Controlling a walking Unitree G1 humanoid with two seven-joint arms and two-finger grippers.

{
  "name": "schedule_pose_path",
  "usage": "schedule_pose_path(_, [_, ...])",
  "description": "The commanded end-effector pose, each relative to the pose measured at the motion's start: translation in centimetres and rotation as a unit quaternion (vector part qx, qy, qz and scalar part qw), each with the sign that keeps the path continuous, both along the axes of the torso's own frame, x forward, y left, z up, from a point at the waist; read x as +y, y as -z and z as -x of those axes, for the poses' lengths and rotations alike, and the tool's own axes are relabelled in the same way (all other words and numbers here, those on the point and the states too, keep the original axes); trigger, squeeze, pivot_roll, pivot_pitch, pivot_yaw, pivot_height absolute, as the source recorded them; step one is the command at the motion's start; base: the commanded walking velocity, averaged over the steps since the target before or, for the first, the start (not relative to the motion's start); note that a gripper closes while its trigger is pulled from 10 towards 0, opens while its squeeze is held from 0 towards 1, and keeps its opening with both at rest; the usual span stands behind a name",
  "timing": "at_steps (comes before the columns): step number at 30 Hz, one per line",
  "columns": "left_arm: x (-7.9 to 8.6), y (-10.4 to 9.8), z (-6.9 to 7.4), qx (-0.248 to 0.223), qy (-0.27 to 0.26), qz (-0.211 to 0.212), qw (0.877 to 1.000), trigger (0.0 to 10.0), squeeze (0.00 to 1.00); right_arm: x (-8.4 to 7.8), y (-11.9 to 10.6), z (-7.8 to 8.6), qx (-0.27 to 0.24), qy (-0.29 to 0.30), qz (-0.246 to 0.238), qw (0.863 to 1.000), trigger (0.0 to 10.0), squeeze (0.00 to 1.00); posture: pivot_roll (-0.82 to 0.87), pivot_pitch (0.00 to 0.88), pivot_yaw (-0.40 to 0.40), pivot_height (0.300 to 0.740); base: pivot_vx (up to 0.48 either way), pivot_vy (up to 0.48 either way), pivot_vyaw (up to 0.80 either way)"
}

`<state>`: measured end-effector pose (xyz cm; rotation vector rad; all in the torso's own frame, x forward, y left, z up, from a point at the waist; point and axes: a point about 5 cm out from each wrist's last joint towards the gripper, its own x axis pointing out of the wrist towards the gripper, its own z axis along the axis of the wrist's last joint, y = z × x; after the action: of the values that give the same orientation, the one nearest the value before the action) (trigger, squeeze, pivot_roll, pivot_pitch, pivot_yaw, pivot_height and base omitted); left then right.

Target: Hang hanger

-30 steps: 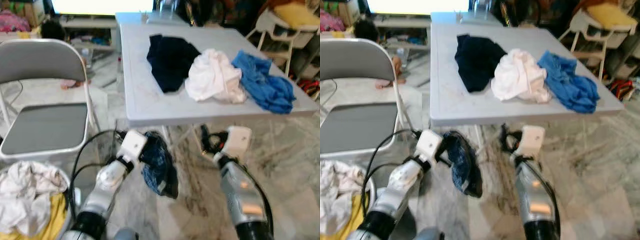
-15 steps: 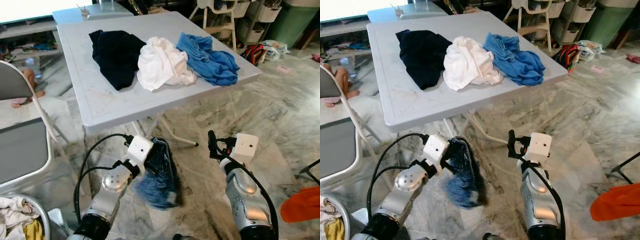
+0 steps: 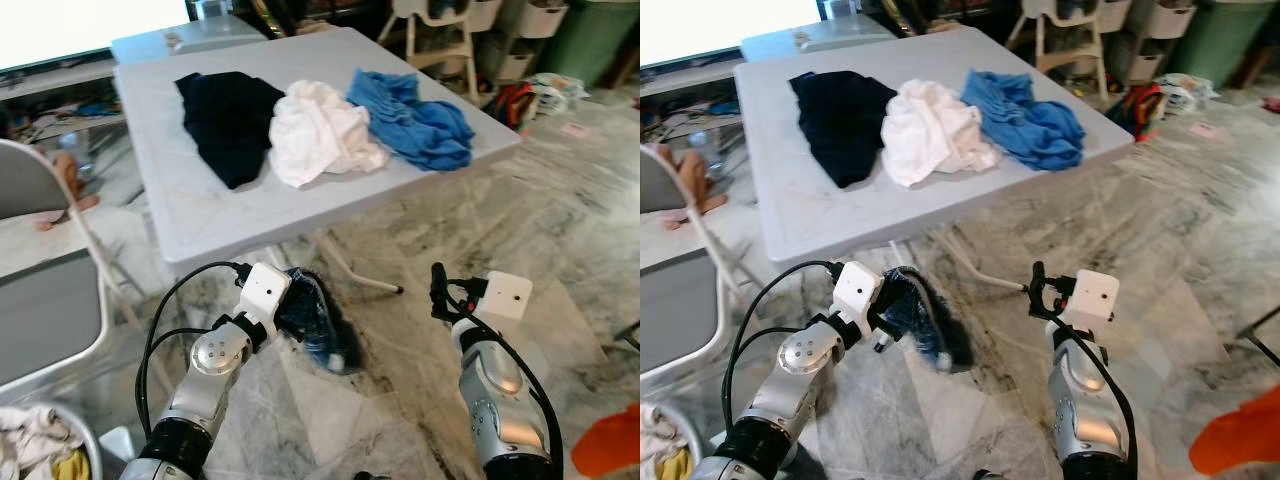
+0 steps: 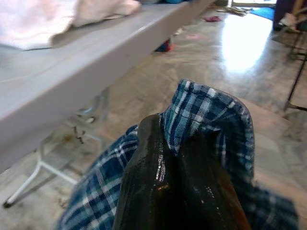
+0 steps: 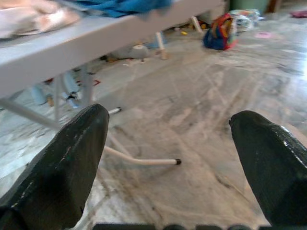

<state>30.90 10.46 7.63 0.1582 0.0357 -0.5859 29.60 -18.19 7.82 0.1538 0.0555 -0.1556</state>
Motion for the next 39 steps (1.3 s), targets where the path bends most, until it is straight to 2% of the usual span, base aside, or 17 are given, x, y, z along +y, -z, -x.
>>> schedule_pose_path(1, [-0.2, -0.4, -0.3, -0.005, 0.000, 0.006, 1.000, 10.0, 0.00, -0.3, 0.2, 0.1, 0.006, 0.001, 0.001, 1.000, 10.0, 0.00, 0.03, 0.100, -0.001, 0.740, 0.266, 0.000, -0.80])
schedule_pose_path(5, [-0.2, -0.3, -0.2, -0.005, -0.004, 0.009, 1.000, 10.0, 0.00, -0.3, 0.1, 0.0, 0.007, -0.004, 0.004, 1.000, 10.0, 0.00, 0.03, 0.101, -0.010, 0.740, 0.278, 0.000, -0.80])
schedule_pose_path(28, [-1.0, 0.6, 0.3, 0.008, -0.008, 0.022, 1.000, 10.0, 0.00, -1.1, 0.2, 0.4, 0.016, -0.012, 0.021, 1.000, 10.0, 0.00, 0.00, 0.110, -0.056, 0.740, 0.284, -0.297, -0.80])
schedule_pose_path(33, [-1.0, 0.8, 0.2, 0.017, -0.026, 0.032, 0.999, 10.0, 0.00, -1.1, 0.1, 0.4, 0.018, -0.013, 0.023, 0.999, 10.0, 0.00, 0.00, 0.111, -0.060, 0.740, 0.000, 0.000, -0.80])
schedule_pose_path(34, [-0.8, 0.9, 0.0, 0.026, -0.040, 0.039, 0.998, 10.0, 0.00, -1.2, 0.0, 0.4, 0.013, -0.014, 0.020, 1.000, 10.0, 0.00, 0.00, 0.110, -0.066, 0.740, 0.000, 0.000, 0.00])
schedule_pose_path(39, [-0.7, 1.0, -0.1, 0.039, -0.046, 0.052, 0.997, 10.0, 0.00, -1.1, -0.2, 0.3, 0.013, -0.018, 0.011, 1.000, 10.0, 0.00, 0.00, 0.109, -0.072, 0.740, 0.000, 0.000, 0.00])
